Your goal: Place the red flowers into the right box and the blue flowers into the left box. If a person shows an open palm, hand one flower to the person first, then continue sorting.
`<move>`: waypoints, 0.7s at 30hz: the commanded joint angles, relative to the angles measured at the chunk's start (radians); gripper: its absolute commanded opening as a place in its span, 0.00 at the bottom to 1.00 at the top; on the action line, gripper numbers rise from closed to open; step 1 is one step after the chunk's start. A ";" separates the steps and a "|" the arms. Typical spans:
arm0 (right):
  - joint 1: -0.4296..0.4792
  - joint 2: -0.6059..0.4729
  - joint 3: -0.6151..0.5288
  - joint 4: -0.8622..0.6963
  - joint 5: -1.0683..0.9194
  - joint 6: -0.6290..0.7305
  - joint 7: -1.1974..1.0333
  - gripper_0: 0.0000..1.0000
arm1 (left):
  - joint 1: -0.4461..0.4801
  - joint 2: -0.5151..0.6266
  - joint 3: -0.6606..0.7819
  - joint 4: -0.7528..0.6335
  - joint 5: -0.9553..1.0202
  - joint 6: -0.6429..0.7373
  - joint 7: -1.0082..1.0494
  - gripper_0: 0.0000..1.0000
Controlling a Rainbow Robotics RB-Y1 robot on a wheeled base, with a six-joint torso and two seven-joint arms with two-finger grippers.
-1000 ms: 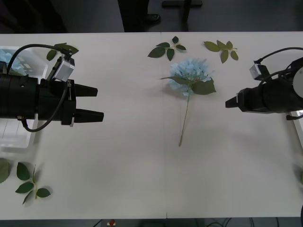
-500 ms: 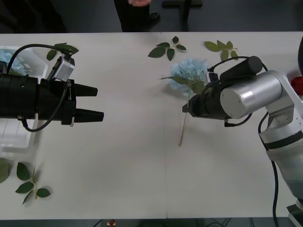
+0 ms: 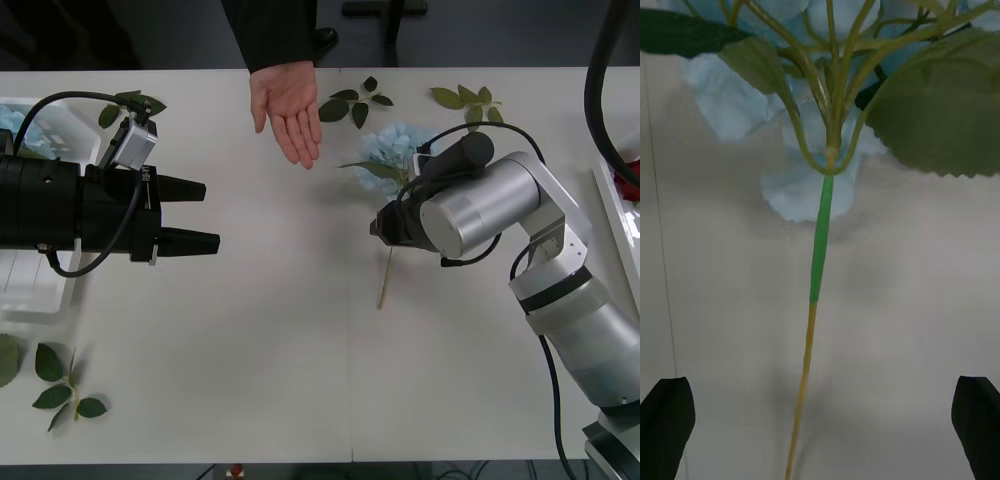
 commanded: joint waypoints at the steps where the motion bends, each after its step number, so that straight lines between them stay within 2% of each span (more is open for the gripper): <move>1: -0.029 0.014 0.010 0.035 0.006 -0.052 -0.020 1.00 | -0.024 -0.002 0.009 -0.024 -0.005 -0.006 -0.047 1.00; 7: -0.052 0.037 0.014 0.107 0.038 -0.098 -0.014 1.00 | -0.024 -0.002 0.009 -0.024 -0.005 -0.006 -0.047 1.00; 10: -0.064 0.050 0.017 0.139 0.055 -0.113 -0.012 0.95 | -0.024 -0.002 0.009 -0.024 -0.006 -0.006 -0.047 1.00; 11: -0.066 0.051 0.017 0.148 0.059 -0.120 -0.012 0.88 | -0.024 -0.002 0.009 -0.024 -0.006 -0.006 -0.047 1.00; 12: -0.066 0.054 0.019 0.150 0.064 -0.121 -0.012 0.74 | -0.024 -0.002 0.009 -0.024 -0.005 -0.006 -0.047 1.00; 13: -0.066 0.054 0.019 0.150 0.067 -0.121 -0.012 0.66 | -0.024 -0.002 0.009 -0.024 -0.006 -0.006 -0.047 1.00; 15: -0.066 0.057 0.017 0.150 0.065 -0.121 -0.012 0.10 | -0.024 -0.002 0.009 -0.024 -0.006 -0.006 -0.047 1.00; 17: -0.066 0.056 0.019 0.150 0.064 -0.121 -0.012 0.00 | -0.024 -0.002 0.009 -0.024 -0.005 -0.006 -0.047 1.00; 21: -0.066 0.057 0.019 0.150 0.061 -0.124 -0.009 0.00 | -0.024 -0.002 0.009 -0.024 -0.006 -0.004 -0.047 1.00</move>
